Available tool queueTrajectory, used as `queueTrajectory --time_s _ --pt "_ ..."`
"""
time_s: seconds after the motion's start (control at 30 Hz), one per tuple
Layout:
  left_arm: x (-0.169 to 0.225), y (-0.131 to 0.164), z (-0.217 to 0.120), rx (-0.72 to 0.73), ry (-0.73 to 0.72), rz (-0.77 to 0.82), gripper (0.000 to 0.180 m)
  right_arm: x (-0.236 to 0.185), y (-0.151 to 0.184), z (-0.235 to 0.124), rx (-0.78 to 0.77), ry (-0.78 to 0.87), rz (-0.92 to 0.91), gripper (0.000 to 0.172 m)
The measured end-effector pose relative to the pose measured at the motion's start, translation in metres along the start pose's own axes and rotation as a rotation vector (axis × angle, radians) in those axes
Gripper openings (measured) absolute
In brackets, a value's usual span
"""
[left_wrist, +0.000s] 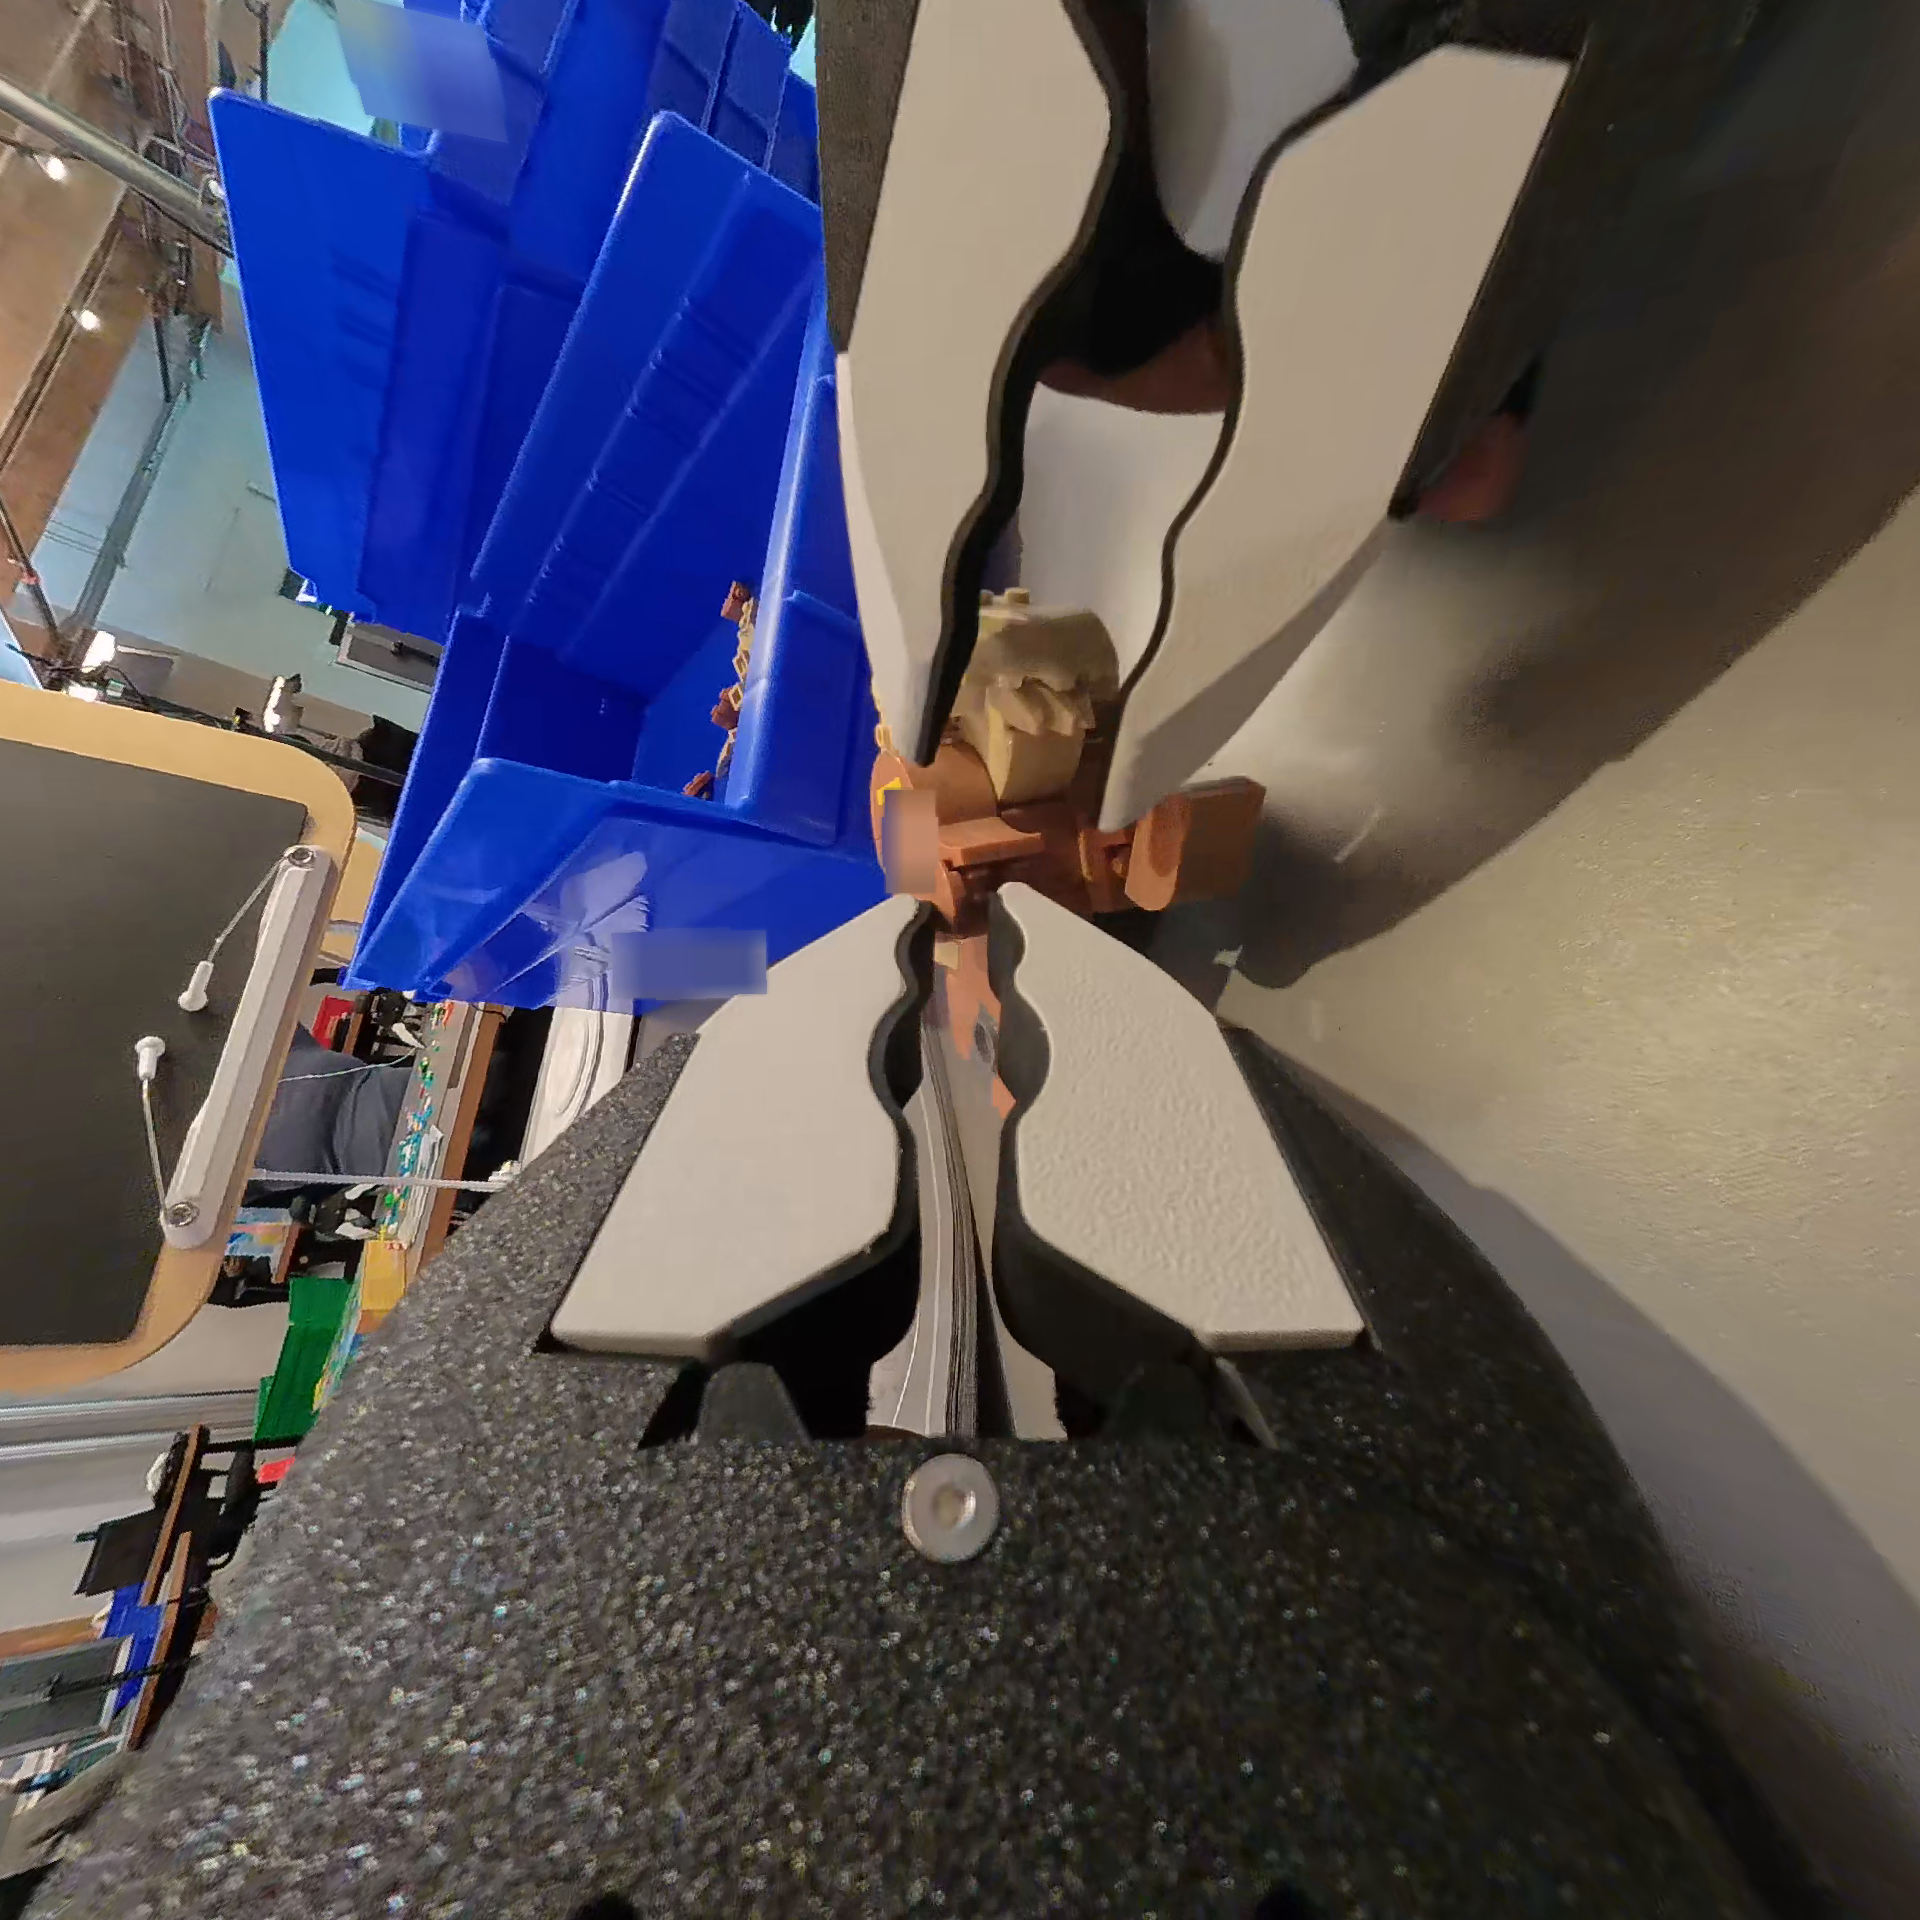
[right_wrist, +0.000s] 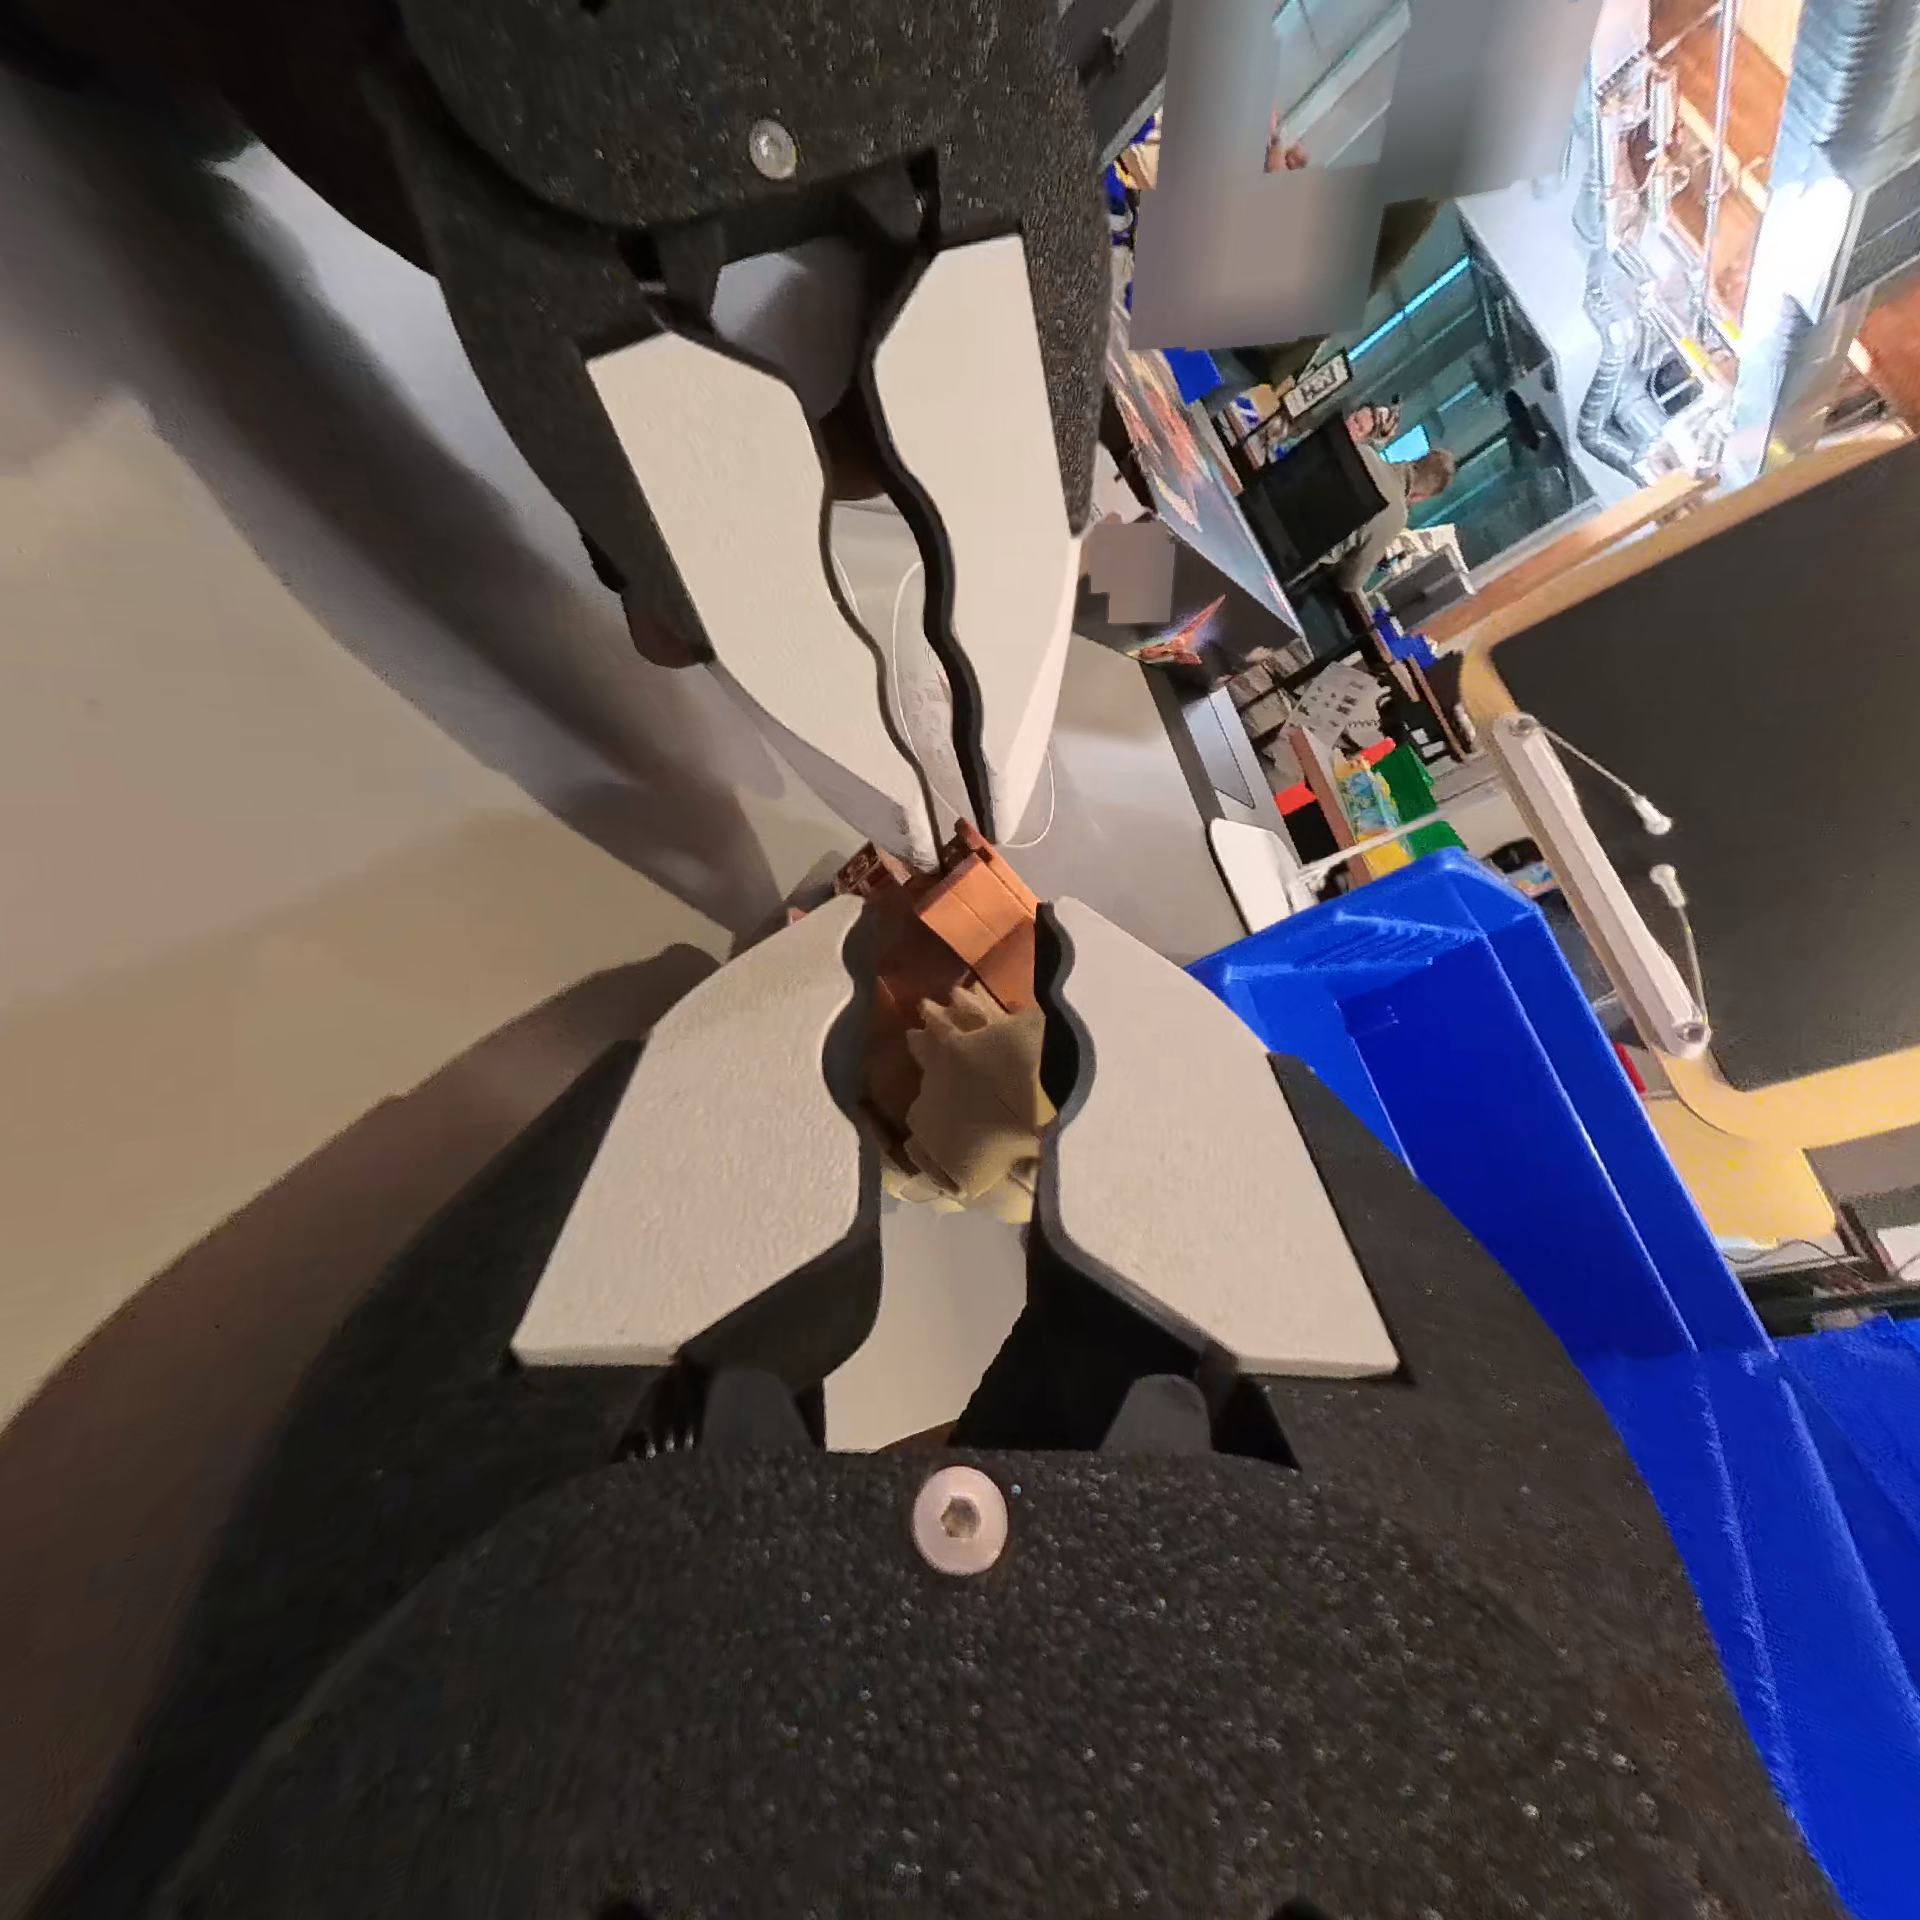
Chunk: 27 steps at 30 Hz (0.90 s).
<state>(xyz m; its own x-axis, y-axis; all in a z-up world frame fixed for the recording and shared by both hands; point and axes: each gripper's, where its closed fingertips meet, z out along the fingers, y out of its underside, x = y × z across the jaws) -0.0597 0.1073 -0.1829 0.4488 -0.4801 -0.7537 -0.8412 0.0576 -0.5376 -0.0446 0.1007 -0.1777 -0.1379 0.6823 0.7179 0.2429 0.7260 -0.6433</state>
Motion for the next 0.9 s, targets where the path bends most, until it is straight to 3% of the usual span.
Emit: queueTrajectory --time_s 0.27,0.63,0.9 --pt "0.004 -0.004 0.001 -0.006 0.017 -0.009 0.01 0.008 -0.001 0.0 -0.007 0.016 0.107 0.026" --pt "0.01 -0.006 0.0 -0.013 0.05 0.029 0.012 0.005 -0.001 -0.001 -0.04 0.046 -0.034 0.012" --pt "0.016 -0.008 -0.004 0.009 0.108 0.02 0.012 0.002 0.001 -0.001 -0.067 0.052 -0.075 0.013"
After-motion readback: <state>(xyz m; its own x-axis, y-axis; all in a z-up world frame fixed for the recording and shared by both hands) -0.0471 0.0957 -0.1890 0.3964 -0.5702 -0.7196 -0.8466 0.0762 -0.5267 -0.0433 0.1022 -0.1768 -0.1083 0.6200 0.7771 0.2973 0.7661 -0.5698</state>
